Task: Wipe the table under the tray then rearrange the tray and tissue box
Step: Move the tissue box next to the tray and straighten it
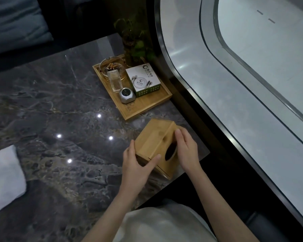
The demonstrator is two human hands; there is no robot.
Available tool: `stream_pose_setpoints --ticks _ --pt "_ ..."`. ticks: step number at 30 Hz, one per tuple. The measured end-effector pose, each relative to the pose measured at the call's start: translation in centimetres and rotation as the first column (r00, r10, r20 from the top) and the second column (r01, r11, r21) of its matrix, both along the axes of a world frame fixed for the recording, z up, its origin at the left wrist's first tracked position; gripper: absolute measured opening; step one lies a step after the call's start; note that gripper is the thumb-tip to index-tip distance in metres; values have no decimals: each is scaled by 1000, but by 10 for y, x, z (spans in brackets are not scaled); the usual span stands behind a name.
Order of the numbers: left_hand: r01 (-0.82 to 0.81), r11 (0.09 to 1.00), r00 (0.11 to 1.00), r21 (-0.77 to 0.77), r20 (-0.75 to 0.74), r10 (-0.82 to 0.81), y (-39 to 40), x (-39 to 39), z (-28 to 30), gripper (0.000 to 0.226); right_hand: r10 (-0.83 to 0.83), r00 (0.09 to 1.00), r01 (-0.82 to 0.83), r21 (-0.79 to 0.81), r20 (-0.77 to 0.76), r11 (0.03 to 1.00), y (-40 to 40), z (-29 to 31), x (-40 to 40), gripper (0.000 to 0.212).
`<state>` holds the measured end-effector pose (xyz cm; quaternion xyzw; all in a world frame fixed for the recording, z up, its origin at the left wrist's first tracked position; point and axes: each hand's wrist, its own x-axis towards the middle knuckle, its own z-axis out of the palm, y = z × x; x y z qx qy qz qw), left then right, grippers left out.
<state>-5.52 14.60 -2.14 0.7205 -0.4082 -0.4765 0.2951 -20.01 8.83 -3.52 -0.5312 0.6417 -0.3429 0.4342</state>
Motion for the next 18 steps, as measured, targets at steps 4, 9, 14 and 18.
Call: stream_pose_setpoints --ticks 4,9,14,18 --pt "-129 986 963 107 -225 150 3 14 -13 102 143 959 -160 -50 -244 986 -11 0 21 39" --pt "-267 941 863 209 -383 330 4 20 -17 73 220 881 -265 -50 -419 963 -15 -1 39 46" --pt "-321 913 861 251 -325 391 4 24 -26 91 242 811 -316 -49 -533 948 -18 -9 51 47" --pt "-329 904 858 274 -313 407 0 26 -30 69 231 768 -326 -55 -597 944 -21 -12 57 45"
